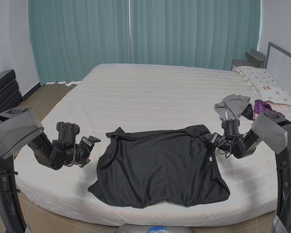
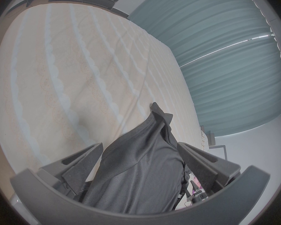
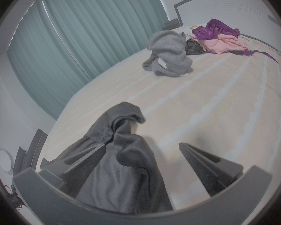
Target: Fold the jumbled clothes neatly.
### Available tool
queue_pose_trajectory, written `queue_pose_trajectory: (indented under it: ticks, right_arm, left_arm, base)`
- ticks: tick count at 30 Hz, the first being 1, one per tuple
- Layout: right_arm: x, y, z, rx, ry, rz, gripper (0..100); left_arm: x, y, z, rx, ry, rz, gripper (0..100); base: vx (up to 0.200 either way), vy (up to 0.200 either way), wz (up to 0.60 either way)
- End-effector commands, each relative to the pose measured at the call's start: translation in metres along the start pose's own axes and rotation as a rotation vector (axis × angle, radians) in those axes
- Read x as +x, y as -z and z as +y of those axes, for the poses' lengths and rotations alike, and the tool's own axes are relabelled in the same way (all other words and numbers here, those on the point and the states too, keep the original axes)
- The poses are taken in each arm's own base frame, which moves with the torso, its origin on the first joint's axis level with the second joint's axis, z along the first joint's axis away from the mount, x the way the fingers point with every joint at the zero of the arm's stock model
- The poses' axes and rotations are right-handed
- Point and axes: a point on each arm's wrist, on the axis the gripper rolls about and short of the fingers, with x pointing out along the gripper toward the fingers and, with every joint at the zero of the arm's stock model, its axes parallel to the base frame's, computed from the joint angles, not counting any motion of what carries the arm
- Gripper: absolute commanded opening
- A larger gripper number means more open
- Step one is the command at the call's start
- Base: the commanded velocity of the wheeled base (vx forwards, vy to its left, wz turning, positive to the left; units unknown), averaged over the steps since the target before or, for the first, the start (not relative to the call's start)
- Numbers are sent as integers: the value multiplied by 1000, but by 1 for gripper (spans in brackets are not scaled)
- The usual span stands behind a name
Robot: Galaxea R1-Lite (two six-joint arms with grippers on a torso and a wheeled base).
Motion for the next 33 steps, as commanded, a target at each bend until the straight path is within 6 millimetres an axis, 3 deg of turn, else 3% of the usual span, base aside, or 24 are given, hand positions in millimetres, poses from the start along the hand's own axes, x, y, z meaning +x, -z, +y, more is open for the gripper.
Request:
queue_pose_trajectory:
  ticks: [1, 7, 9, 12, 15, 29, 33]
  right_arm:
    - [-4, -4, 2, 4, -23, -28, 100]
    - [-12, 7, 14, -23, -87, -11, 100]
    - [-11, 23, 20, -56, -101, 36, 100]
    - [-4, 37, 20, -109, -92, 57, 100]
    - [-2, 39, 18, -128, -78, 65, 100]
    - [7, 7, -10, -83, 106, -2, 100]
    - [10, -11, -37, -46, 182, -48, 100]
  left_arm:
    - [0, 1, 0, 1, -1, 3, 100]
    - [0, 1, -1, 1, 2, 5, 100]
    - [0, 2, -1, 1, 2, 6, 100]
    - [0, 4, -1, 3, 1, 8, 100]
    - [0, 5, -2, 5, 4, 10, 100]
    - [-1, 7, -2, 4, 2, 15, 100]
    - [-2, 8, -1, 5, -2, 18, 100]
  base:
    - [0, 0, 0]
    - [0, 0, 0]
    - [0, 0, 0]
    - [0, 0, 0]
    - [0, 0, 0]
    - [0, 0, 0]
    - [0, 0, 0]
